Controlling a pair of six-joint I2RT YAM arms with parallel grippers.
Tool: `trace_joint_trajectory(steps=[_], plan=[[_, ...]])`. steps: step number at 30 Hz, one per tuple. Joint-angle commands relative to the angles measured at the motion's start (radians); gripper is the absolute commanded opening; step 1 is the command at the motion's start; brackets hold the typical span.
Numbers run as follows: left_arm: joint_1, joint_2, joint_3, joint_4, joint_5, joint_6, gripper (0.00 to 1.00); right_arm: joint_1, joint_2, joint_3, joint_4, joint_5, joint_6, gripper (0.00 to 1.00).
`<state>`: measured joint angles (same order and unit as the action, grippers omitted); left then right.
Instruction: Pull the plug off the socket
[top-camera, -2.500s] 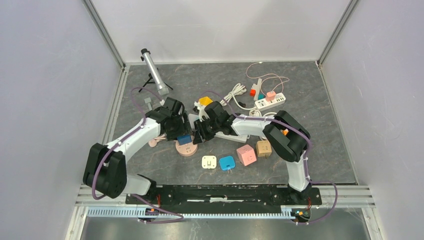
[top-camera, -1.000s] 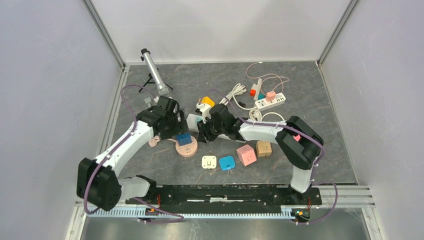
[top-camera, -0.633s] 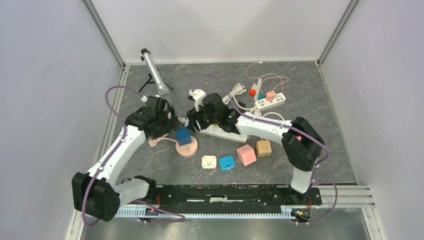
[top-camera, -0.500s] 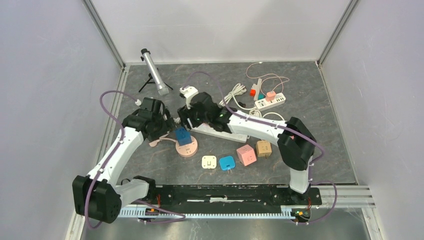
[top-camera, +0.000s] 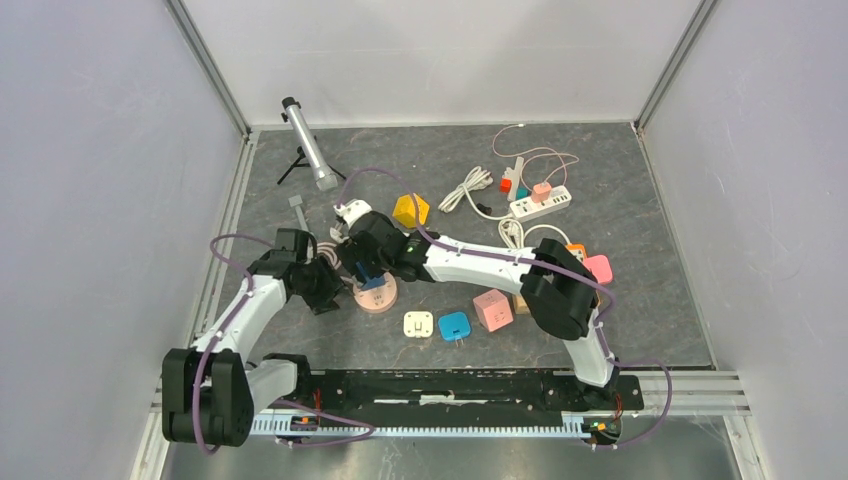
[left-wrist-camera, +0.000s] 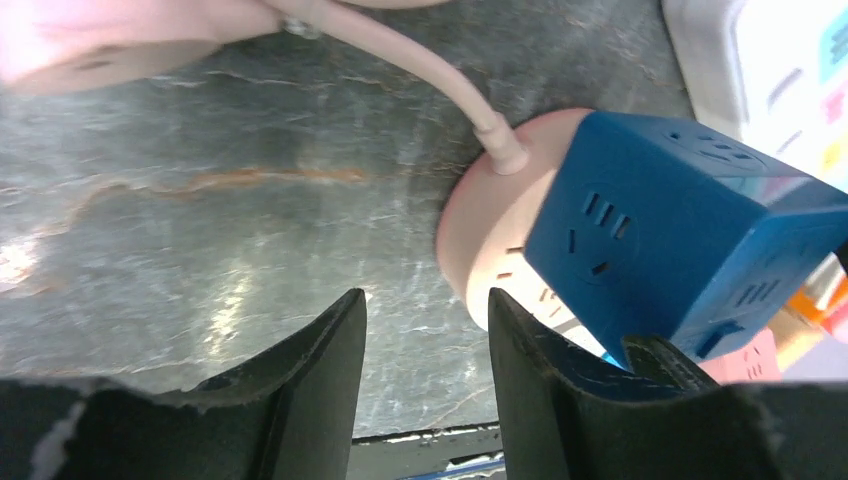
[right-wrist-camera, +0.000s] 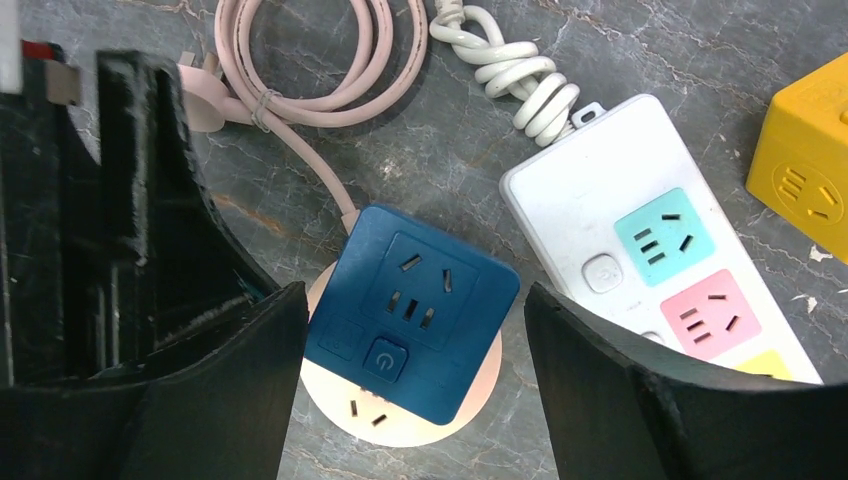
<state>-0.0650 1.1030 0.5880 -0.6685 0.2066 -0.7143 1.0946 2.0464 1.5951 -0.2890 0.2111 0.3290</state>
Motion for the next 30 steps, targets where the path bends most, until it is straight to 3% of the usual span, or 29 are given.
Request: trace_joint_trajectory(steps=[1,6,13,15,18,21,26,30], plan=[[0.004,0.004,-0.030,0.162,0.150,-0.034,0.55,-0.009,0.040,0.029,-0.048,0.037,-0.012,0.81],[0.005,0.033,-0.068,0.237,0.188,-0.039,0.55,-0.009,0.052,0.031,-0.046,0.034,-0.012,0.74],[0.004,0.115,-0.108,0.306,0.193,-0.047,0.48,-0.007,0.059,0.059,-0.073,0.040,-0.013,0.56],[0.005,0.123,-0.108,0.299,0.180,-0.045,0.47,-0.004,0.057,0.068,-0.083,0.057,-0.022,0.59],[0.005,0.123,-0.105,0.267,0.152,-0.040,0.45,0.001,0.041,0.058,-0.080,0.099,-0.031,0.76],[0.005,0.112,-0.108,0.246,0.126,-0.041,0.43,0.001,0.021,0.028,-0.058,0.123,-0.034,0.83],[0.005,0.103,-0.110,0.227,0.100,-0.040,0.38,0.001,0.027,0.026,-0.072,0.105,-0.018,0.83],[0.004,0.108,-0.112,0.229,0.099,-0.042,0.36,0.001,0.048,0.028,-0.090,0.046,0.009,0.73]])
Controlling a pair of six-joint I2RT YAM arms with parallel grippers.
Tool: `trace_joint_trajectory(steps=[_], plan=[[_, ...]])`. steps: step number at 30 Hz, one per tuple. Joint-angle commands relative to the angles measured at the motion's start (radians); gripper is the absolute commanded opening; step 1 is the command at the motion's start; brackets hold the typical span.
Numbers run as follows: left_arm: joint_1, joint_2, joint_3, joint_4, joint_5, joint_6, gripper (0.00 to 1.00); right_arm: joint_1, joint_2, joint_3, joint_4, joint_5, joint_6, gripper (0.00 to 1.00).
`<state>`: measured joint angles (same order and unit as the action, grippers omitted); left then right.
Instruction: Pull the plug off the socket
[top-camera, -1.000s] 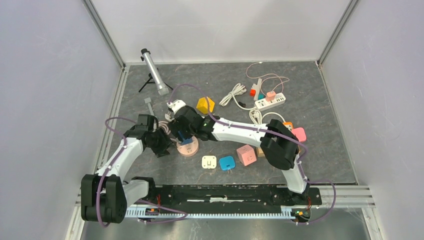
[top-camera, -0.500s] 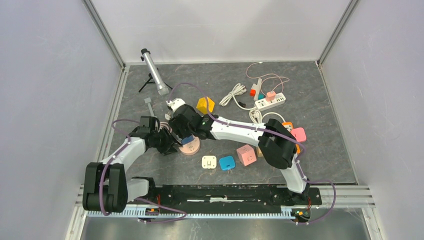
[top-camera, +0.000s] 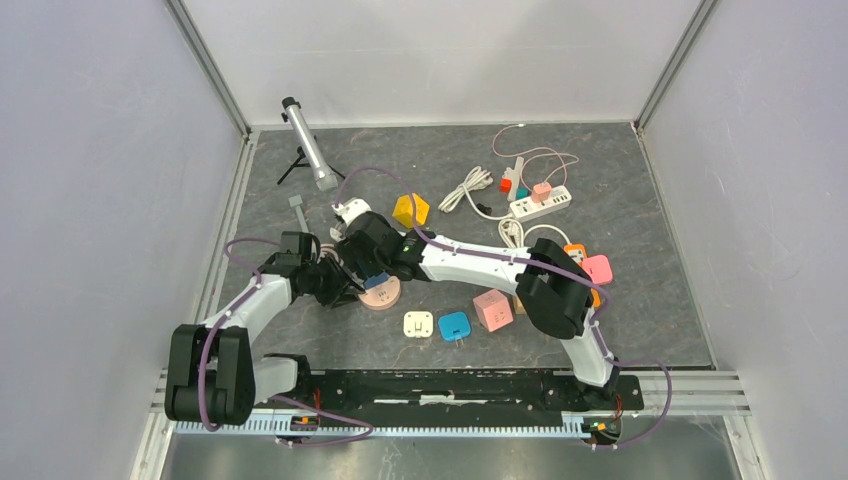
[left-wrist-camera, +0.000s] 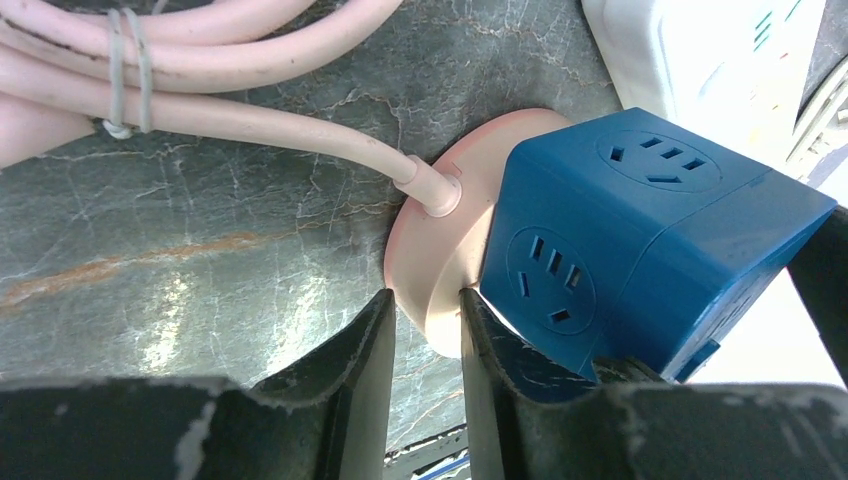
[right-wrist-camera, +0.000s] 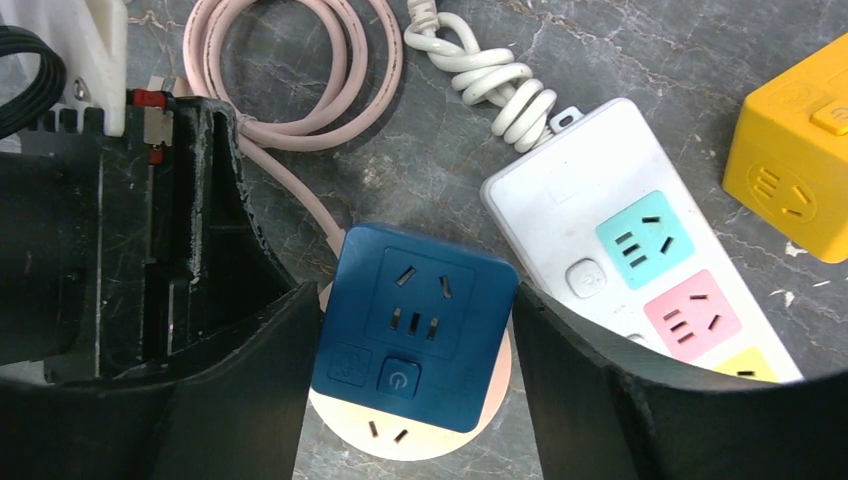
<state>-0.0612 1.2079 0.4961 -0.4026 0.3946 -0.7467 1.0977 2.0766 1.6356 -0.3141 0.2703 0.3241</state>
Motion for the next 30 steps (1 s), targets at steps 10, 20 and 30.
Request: trace_joint_trajectory(steps=[10,20,30], plan=[[0.001,0.004,-0.026,-0.034,-0.098,0.015,0.34,-0.005,0.061,0.036,-0.104,-0.086,0.029,0.72],[0.000,0.007,-0.033,-0.035,-0.113,0.010,0.32,-0.006,0.028,-0.024,-0.063,-0.052,0.011,0.63],[0.001,0.012,-0.030,-0.057,-0.143,0.013,0.26,-0.006,-0.009,0.065,-0.050,-0.053,0.003,0.07]])
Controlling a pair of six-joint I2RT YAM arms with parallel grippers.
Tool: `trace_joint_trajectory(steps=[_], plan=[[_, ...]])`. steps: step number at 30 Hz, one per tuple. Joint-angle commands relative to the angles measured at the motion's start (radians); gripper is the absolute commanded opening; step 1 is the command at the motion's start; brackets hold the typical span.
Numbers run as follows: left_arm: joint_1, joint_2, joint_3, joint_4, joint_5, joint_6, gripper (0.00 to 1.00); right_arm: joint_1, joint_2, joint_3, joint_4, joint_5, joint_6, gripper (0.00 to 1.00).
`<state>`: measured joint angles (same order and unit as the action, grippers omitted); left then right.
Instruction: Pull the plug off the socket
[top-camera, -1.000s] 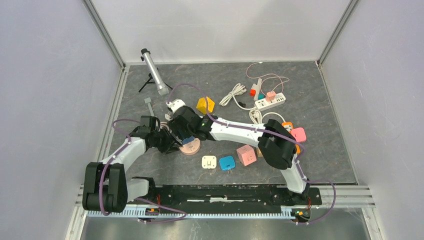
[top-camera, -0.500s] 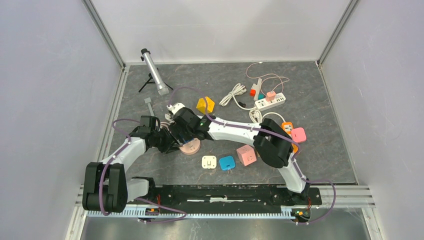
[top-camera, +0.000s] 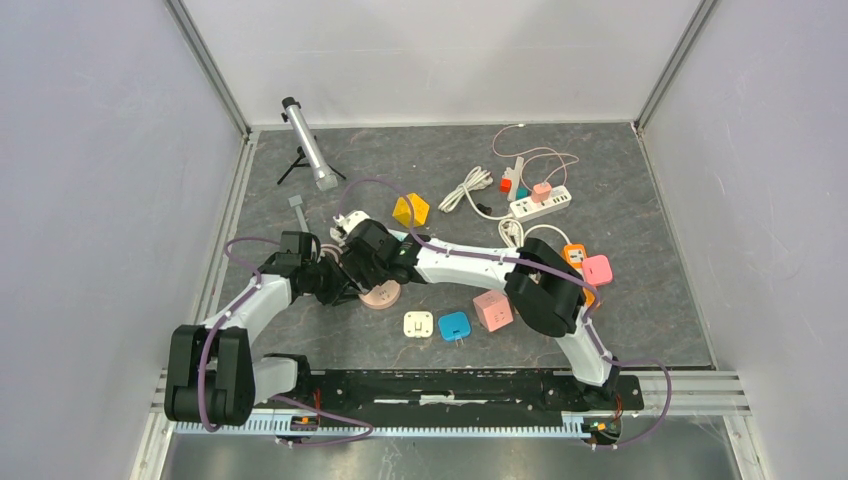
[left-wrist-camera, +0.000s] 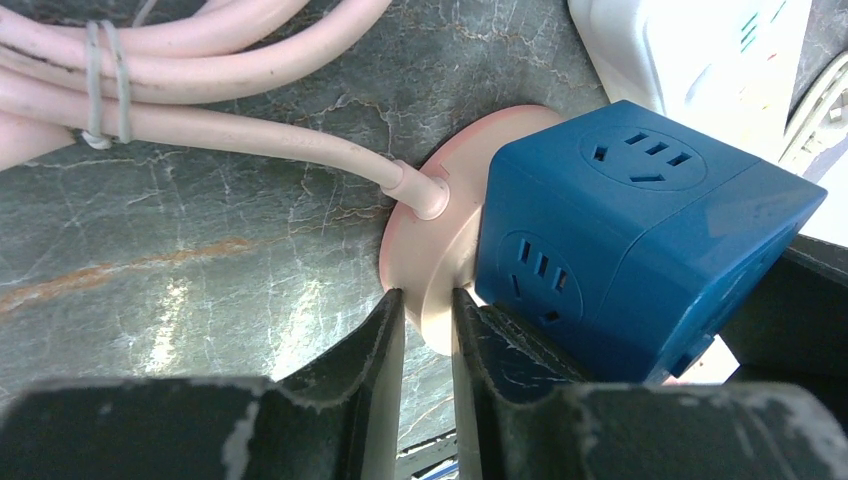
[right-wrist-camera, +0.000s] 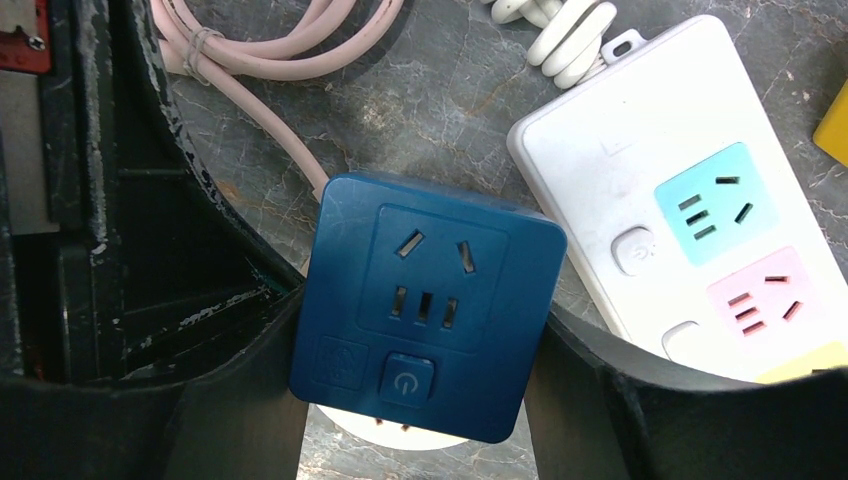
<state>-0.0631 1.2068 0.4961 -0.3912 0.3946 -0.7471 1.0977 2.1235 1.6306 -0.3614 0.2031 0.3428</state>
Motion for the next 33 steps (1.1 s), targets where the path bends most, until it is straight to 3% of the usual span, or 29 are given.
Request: trace_joint_trajectory(steps=[1,4,8,12,19,26,33], plan=[[0.003,0.015,-0.028,-0.072,-0.146,0.014,0.24,-0.007,-0.059,0.081,-0.001,0.005,-0.013,0.00],[0.002,0.027,-0.028,-0.074,-0.144,0.017,0.18,-0.013,-0.077,0.087,0.026,-0.059,0.010,0.00],[0.003,0.039,-0.027,-0.075,-0.145,0.018,0.15,-0.015,-0.145,-0.035,0.202,-0.145,0.004,0.00],[0.003,0.046,-0.024,-0.083,-0.152,0.022,0.15,-0.002,-0.102,-0.015,0.144,-0.080,-0.073,0.00],[0.003,0.053,-0.018,-0.092,-0.155,0.027,0.11,0.017,-0.160,-0.139,0.216,0.069,-0.207,0.00],[0.003,0.054,-0.015,-0.100,-0.165,0.029,0.09,-0.040,-0.156,-0.125,0.228,-0.173,-0.117,0.00],[0.003,0.051,-0.013,-0.104,-0.173,0.029,0.08,0.025,-0.103,-0.077,0.144,-0.041,-0.262,0.00]])
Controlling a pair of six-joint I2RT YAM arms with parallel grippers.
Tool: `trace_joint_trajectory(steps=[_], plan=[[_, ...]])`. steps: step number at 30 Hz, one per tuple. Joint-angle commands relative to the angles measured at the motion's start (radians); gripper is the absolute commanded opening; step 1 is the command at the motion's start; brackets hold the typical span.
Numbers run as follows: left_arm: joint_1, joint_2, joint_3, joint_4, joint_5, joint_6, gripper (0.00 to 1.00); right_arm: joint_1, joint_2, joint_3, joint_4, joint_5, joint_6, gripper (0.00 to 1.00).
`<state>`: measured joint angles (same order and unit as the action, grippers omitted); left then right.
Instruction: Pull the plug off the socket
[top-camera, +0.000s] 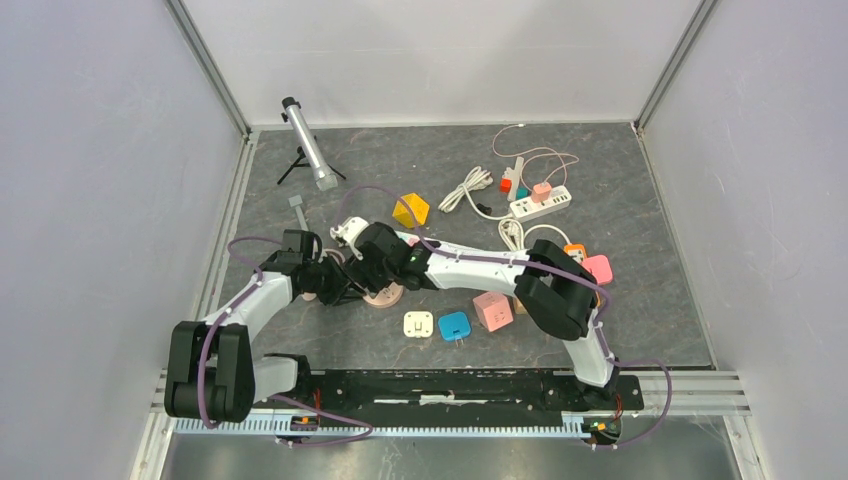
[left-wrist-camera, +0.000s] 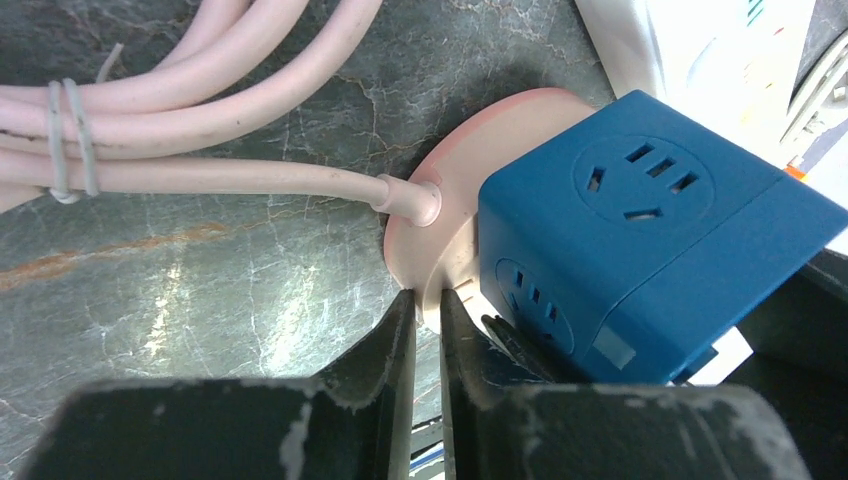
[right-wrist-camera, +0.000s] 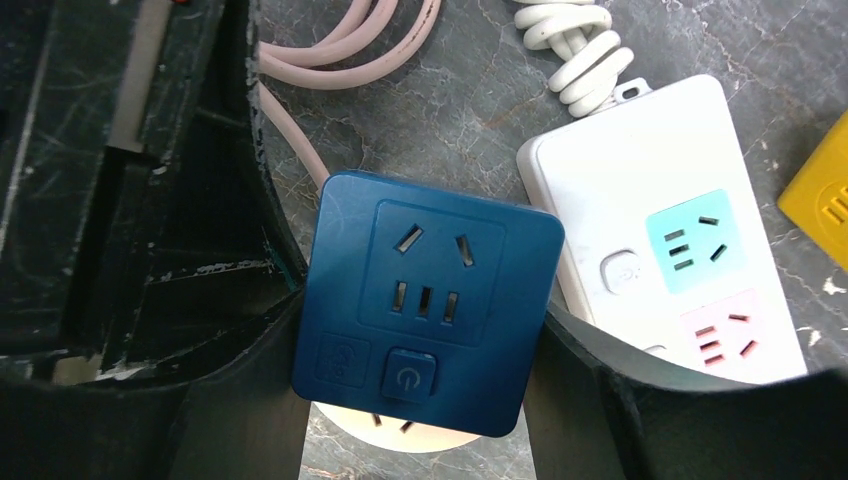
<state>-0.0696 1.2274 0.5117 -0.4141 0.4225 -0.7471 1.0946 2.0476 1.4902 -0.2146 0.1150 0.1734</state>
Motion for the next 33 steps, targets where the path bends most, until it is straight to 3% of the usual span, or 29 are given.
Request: trace_joint_trajectory(steps=[1,7,16,21,27,33], plan=[[0.009,0.031,-0.029,-0.081,-0.202,0.028,0.08,0.025,-0.031,0.062,-0.003,0.049,-0.092,0.00],[0.009,0.028,-0.027,-0.082,-0.206,0.029,0.07,-0.087,-0.071,-0.004,0.109,-0.262,0.099,0.00],[0.009,0.027,-0.029,-0.083,-0.212,0.026,0.07,-0.019,-0.045,0.089,-0.006,-0.045,-0.120,0.00],[0.008,0.028,-0.027,-0.083,-0.212,0.026,0.07,-0.086,-0.055,0.083,0.042,-0.257,-0.006,0.00],[0.009,0.034,-0.024,-0.080,-0.199,0.029,0.08,-0.022,-0.008,0.117,-0.034,-0.155,-0.077,0.00],[0.009,0.033,-0.028,-0.062,-0.170,0.027,0.13,-0.054,-0.026,0.082,0.017,-0.262,0.010,0.00]])
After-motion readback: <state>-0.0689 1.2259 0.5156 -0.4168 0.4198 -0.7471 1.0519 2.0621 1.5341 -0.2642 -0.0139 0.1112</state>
